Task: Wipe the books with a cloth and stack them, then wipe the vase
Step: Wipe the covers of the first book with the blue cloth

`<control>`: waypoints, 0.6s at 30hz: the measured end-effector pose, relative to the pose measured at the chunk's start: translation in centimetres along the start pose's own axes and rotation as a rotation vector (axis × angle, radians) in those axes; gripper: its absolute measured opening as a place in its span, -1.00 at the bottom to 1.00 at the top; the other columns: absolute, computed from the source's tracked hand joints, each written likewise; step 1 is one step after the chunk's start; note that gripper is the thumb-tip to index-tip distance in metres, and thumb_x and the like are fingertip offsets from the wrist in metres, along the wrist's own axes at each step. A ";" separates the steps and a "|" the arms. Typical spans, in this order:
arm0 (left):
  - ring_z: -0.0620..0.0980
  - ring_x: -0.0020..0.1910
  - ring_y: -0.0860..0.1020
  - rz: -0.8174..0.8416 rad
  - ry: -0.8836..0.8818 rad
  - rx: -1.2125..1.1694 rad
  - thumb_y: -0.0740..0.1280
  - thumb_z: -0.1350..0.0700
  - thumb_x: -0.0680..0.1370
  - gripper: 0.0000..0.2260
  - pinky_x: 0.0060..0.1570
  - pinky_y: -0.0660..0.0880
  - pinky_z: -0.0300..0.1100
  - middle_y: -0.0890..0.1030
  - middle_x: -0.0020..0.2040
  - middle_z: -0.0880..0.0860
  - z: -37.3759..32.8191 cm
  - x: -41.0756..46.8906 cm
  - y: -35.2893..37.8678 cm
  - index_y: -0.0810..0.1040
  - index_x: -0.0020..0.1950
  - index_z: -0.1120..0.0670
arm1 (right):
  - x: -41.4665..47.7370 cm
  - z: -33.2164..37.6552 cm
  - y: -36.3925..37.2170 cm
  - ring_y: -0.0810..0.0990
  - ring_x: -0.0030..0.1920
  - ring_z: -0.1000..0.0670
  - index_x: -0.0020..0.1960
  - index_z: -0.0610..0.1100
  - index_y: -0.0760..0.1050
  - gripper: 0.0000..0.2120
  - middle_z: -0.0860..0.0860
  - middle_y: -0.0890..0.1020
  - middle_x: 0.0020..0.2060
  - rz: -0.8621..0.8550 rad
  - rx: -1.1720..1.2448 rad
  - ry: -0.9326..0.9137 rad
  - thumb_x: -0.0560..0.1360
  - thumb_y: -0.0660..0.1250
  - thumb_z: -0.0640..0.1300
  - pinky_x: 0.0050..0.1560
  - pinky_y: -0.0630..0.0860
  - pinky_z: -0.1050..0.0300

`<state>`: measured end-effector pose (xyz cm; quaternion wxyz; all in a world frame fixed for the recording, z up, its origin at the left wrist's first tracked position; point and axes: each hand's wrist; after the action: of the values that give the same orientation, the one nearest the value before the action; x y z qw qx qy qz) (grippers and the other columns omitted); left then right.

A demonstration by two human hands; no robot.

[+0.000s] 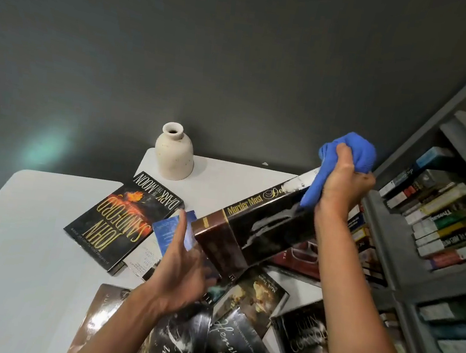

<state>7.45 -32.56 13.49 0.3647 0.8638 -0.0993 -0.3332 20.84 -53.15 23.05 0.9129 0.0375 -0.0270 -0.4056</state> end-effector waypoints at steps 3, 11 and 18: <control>-0.08 0.47 0.33 -0.090 0.219 0.473 -0.09 -0.58 0.38 -0.20 0.41 0.32 0.05 0.38 0.47 -0.14 0.8 -0.5 -0.6 0.24 0.51 -0.21 | 0.9 -0.6 -0.5 0.56 -0.34 0.08 -0.33 -0.02 0.47 -0.83 0.12 0.55 -0.39 -0.043 -0.056 0.115 0.40 0.38 -0.05 -0.31 0.43 0.23; -0.31 0.05 0.56 -0.246 0.658 0.635 0.10 -0.13 0.57 -0.72 0.01 0.47 -0.40 0.57 0.12 -0.01 0.1 0.0 1.8 0.45 0.21 -0.13 | 0.9 -2.5 -0.9 0.62 -0.23 -0.04 -0.34 -0.04 0.46 -0.85 0.02 0.64 -0.28 -0.040 -0.158 0.267 0.34 0.35 -0.01 -0.21 0.51 0.11; 0.03 0.04 0.61 -0.337 0.674 0.514 0.12 -0.25 0.54 -0.61 0.07 0.54 0.02 0.64 0.01 0.05 -1.1 0.9 1.8 0.53 0.15 -0.03 | 1.2 -3.6 -0.8 0.64 -0.10 -0.03 0.03 -0.21 0.57 -0.71 -0.04 0.65 -0.09 0.020 -0.172 0.264 0.40 0.39 -0.04 -0.13 0.53 0.13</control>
<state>8.93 -33.59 14.85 0.0912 0.9906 0.0875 -0.0529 21.35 -54.40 19.46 0.9124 0.0118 0.1276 -0.3888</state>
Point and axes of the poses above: each hand's wrist, its own x-axis towards the middle knuckle, its own y-axis out of the palm, z = x × y
